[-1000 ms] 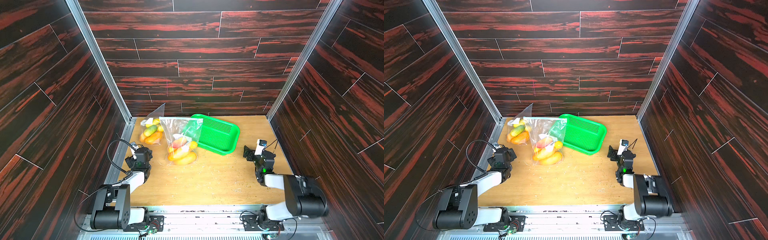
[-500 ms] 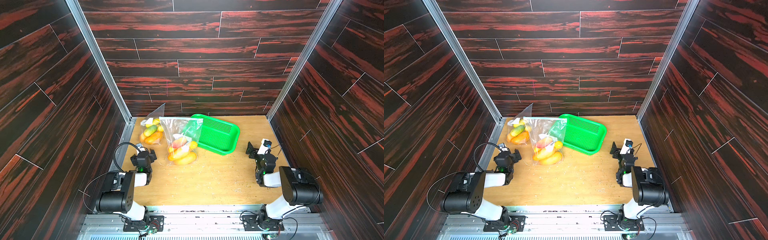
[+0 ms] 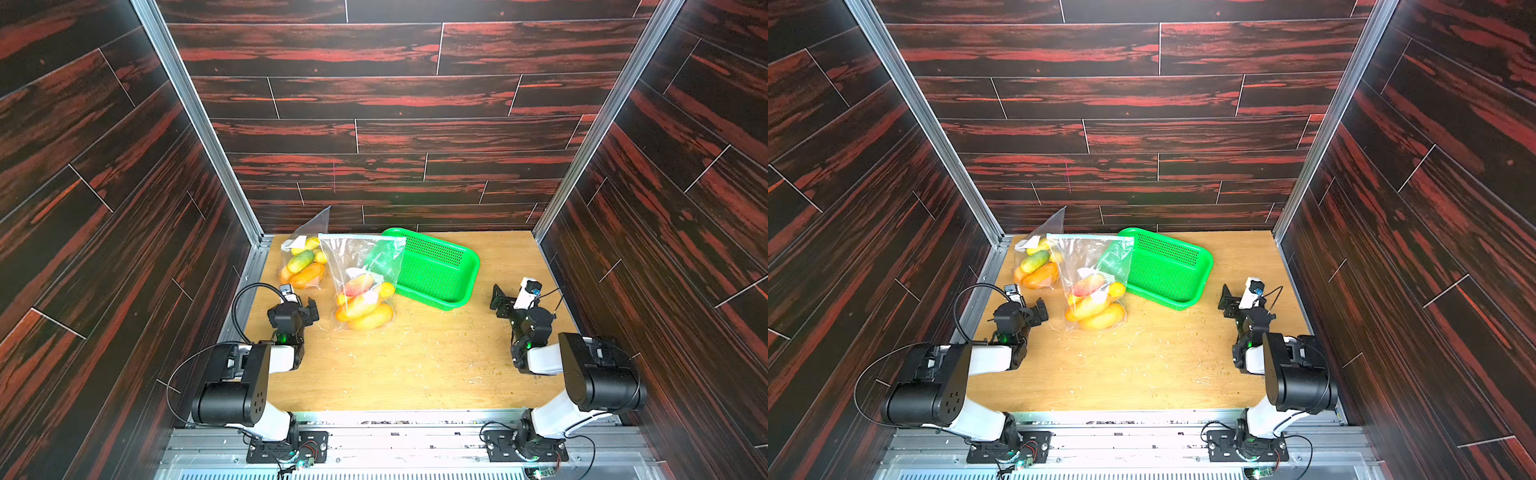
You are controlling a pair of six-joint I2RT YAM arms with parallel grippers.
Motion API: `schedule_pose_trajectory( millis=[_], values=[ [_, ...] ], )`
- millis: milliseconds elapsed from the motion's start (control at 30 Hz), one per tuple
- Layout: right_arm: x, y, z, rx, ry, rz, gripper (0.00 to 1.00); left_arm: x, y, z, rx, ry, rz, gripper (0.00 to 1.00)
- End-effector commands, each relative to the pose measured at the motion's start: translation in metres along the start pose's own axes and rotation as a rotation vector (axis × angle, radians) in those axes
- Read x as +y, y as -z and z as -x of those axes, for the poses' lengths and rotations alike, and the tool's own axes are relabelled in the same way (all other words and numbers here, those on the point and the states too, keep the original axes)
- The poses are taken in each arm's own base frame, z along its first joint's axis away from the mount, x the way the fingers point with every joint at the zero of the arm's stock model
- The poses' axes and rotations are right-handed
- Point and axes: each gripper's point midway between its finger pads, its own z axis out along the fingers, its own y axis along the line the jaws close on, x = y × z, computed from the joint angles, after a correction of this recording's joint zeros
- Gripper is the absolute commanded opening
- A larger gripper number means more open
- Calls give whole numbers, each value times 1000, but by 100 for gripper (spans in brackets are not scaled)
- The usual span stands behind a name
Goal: Place the mango in a zip-top bag and seal the zipper
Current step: Reset both arms
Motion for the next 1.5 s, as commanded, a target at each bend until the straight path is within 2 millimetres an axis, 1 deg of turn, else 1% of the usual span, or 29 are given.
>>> schedule_pose_trajectory(
  millis=[0,100,133,200,233,300,400,433,500,567,600,667,700,733,767,833,867,933,1000,1067,1100,1133,1167,1200,1233,1467],
  values=[
    [6,0,15,-29,26,12,87,-3,-2,8,-15,-12,-8,100],
    [9,8,30,-53,27,9,87,-3,-2,8,-16,-12,-8,100],
    [9,9,31,-28,11,3,87,-3,-2,8,-16,-12,-9,100],
    [7,6,22,125,11,-21,88,-3,-2,8,-15,-11,-10,100],
    [3,4,16,175,33,-53,87,-3,-2,8,-15,-12,-9,100],
    [-12,5,15,179,15,-115,88,-3,-2,8,-15,-12,-9,100],
    [-9,8,17,159,35,-94,88,-2,-2,8,-17,-12,-7,100],
    [-4,8,17,155,52,-61,88,-3,-2,8,-16,-11,-8,100],
    [0,10,18,147,61,-36,88,-3,-2,9,-18,-12,-8,100],
    [0,15,18,136,78,-38,88,-2,-2,8,-17,-11,-8,100],
    [-3,18,14,144,107,-49,88,-2,-2,8,-17,-11,-7,100],
    [-22,22,-8,160,137,-137,88,-3,-2,9,-19,-11,-8,100],
    [-28,21,-7,129,123,-171,88,-3,-2,8,-18,-11,-9,100],
    [-17,19,-8,134,128,-113,88,-3,-2,8,-18,-12,-8,100],
    [-9,20,-5,94,134,-68,88,-2,-2,8,-18,-12,-8,100],
    [-21,22,-11,61,105,-122,89,-2,-2,8,-17,-11,-8,100],
    [-24,22,-16,62,99,-130,89,-2,-2,8,-17,-11,-8,100],
    [-23,15,-25,103,107,-119,89,-2,-2,8,-18,-11,-8,100],
    [-18,17,-25,94,117,-84,89,-2,-2,8,-18,-12,-8,100],
    [5,21,-27,88,161,49,89,-2,-2,8,-18,-11,-8,100],
    [3,23,-26,78,155,41,94,-2,-2,8,-18,-11,-8,100],
    [0,20,-27,87,146,25,94,-2,-2,8,-18,-11,-8,100],
    [-7,14,-30,123,120,2,94,-2,-2,8,-19,-12,-8,100],
    [-19,12,-29,131,71,-25,94,-2,-2,9,-19,-11,-8,100],
    [-21,13,-28,128,64,-23,94,-3,-2,9,-19,-11,-8,100],
    [-20,13,-27,126,72,-25,94,-2,-2,9,-18,-11,-8,100]
  ],
)
